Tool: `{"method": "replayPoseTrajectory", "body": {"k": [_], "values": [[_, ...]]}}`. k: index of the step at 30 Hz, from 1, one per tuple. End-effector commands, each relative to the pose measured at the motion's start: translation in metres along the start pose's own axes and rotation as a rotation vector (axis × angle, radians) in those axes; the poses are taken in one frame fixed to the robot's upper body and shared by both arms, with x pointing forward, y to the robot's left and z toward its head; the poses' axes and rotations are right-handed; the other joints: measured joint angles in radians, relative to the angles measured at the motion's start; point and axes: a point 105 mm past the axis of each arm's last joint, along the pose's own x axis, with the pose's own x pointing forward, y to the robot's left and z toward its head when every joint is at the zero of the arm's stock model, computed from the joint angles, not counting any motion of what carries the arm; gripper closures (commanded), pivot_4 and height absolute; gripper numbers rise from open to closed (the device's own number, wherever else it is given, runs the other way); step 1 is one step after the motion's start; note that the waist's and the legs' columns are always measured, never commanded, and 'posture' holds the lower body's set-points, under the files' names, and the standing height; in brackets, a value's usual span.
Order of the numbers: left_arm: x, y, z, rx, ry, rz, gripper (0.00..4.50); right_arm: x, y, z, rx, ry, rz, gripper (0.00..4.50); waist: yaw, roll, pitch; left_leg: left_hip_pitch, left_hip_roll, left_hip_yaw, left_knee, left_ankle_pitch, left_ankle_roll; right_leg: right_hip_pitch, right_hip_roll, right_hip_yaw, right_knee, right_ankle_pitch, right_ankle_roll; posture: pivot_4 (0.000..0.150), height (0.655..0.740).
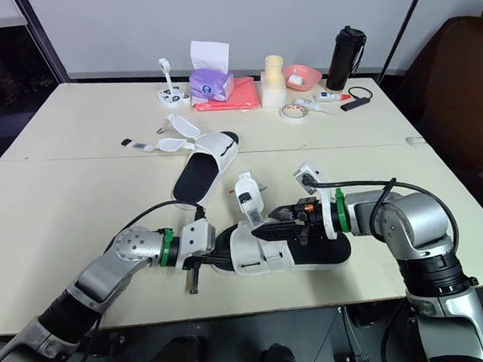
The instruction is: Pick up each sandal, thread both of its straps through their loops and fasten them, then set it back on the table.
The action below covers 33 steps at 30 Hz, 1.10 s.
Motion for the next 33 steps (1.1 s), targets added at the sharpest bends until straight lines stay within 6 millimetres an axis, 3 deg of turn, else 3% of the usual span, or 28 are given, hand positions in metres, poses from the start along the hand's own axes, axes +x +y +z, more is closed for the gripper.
{"method": "replayPoseTrajectory", "body": {"k": [1,13,16,23,33], "values": [[0.006,-0.011,-0.014,-0.047,0.051,-0.035,4.50,0.005,0.008,0.000,-0.034,0.036,0.049,0.03,0.000,0.000,0.000,0.000,0.000,0.000,0.000,0.000,0.000,0.000,0.000,0.000,0.000,0.000,0.000,0.150,0.7400],[0.005,-0.012,-0.014,-0.058,0.049,-0.016,4.50,0.020,0.012,0.003,-0.071,0.103,0.134,0.03,-0.001,0.000,0.000,0.000,0.000,0.000,0.000,0.000,0.000,0.000,0.000,0.000,0.000,0.000,0.000,0.150,0.7400],[0.005,-0.013,-0.014,-0.059,0.050,-0.014,4.50,0.023,0.012,0.004,-0.070,0.103,0.145,0.89,0.000,0.000,0.000,0.000,0.000,0.000,0.000,0.000,0.000,0.000,0.000,0.000,0.000,0.000,0.000,0.150,0.7400],[0.004,-0.013,-0.014,-0.059,0.052,-0.015,4.50,0.025,0.011,0.015,-0.073,0.051,0.138,4.47,0.000,0.000,0.000,0.000,0.000,0.000,0.000,0.000,0.000,0.000,0.000,0.000,0.000,0.000,0.000,0.150,0.7400],[0.004,-0.014,-0.015,-0.058,0.051,-0.024,4.50,-0.012,0.027,0.043,-0.112,-0.148,0.057,4.47,-0.002,0.000,0.000,0.000,0.000,0.000,-0.001,0.000,0.000,-0.001,0.000,0.000,0.000,0.000,0.000,0.150,0.7400]]}}
